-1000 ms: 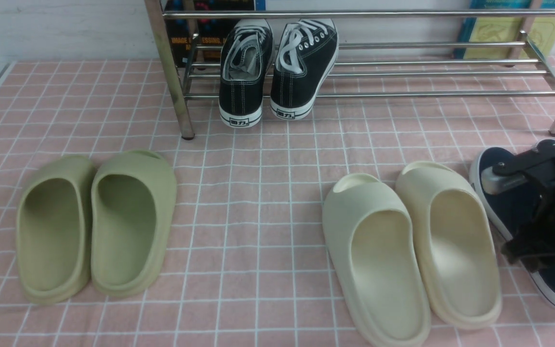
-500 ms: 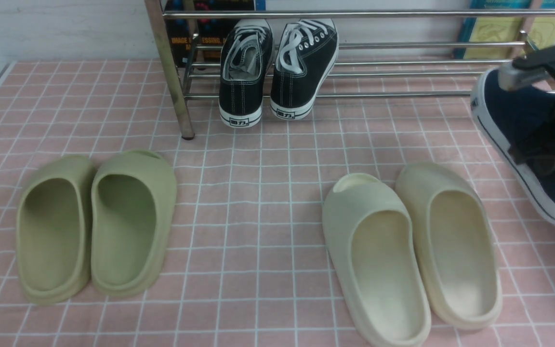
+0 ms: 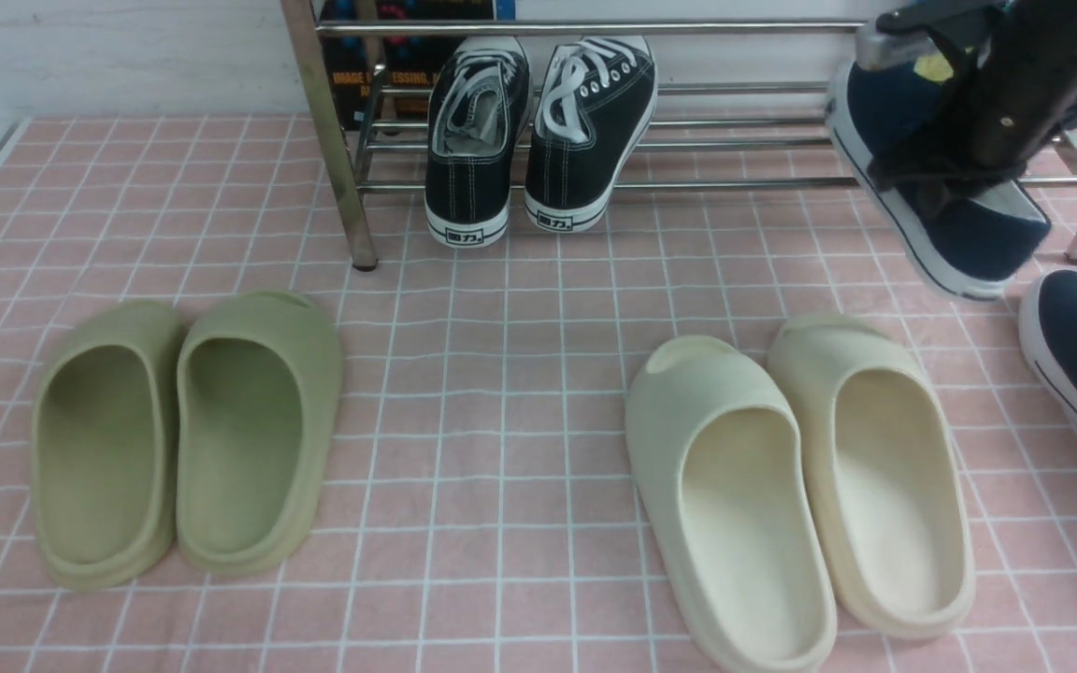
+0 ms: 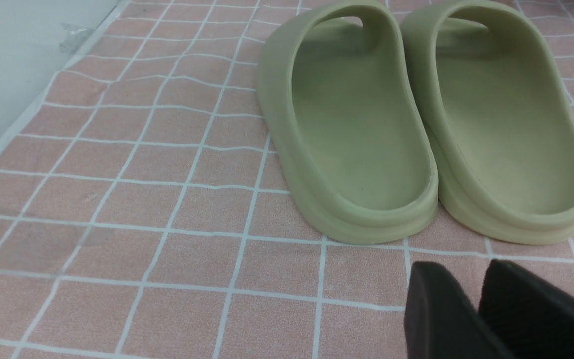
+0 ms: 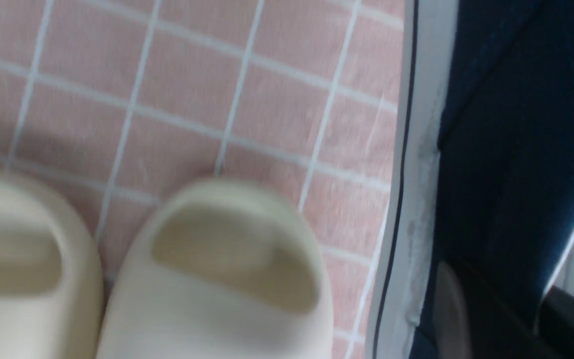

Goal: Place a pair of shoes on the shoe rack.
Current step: Use the right arm to put a shoe into the shoe rack, then use the right arm to grab the shoe closest to it, then use the right arm to put a shoe into the shoe rack

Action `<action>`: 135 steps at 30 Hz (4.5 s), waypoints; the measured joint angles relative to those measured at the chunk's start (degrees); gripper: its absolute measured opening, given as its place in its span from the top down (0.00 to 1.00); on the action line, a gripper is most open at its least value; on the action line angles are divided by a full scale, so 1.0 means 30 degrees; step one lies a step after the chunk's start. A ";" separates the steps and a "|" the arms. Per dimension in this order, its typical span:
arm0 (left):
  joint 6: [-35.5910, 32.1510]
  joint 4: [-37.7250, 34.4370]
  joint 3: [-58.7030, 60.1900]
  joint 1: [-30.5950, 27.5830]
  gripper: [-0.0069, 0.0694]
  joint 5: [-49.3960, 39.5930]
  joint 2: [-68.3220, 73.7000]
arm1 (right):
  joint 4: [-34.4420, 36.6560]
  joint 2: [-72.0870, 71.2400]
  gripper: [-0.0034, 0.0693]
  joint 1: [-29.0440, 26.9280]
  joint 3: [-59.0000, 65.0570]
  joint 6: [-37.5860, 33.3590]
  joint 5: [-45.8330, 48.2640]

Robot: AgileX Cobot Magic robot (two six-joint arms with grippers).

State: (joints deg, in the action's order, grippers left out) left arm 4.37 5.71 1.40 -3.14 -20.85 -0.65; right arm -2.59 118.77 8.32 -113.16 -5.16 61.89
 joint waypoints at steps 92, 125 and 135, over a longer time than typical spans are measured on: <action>0.0000 0.0112 0.0000 0.0000 0.60 -0.0034 0.0000 | 0.0035 -0.2356 0.94 -0.2741 0.3949 0.0598 -0.0847; 0.0000 0.0165 -0.0017 0.0000 0.60 -0.0066 0.0000 | 0.0637 0.3694 0.49 -0.2742 -0.5124 -0.2776 -0.1579; 0.0000 0.0208 -0.0017 0.0000 0.60 -0.0066 -0.0011 | 0.0614 -0.0773 0.56 -0.2742 -0.3880 -0.1941 0.2998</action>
State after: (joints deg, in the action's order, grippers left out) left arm 4.37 6.33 1.35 -3.14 -21.05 -0.69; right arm -0.75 116.45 0.09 -124.80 -10.98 70.89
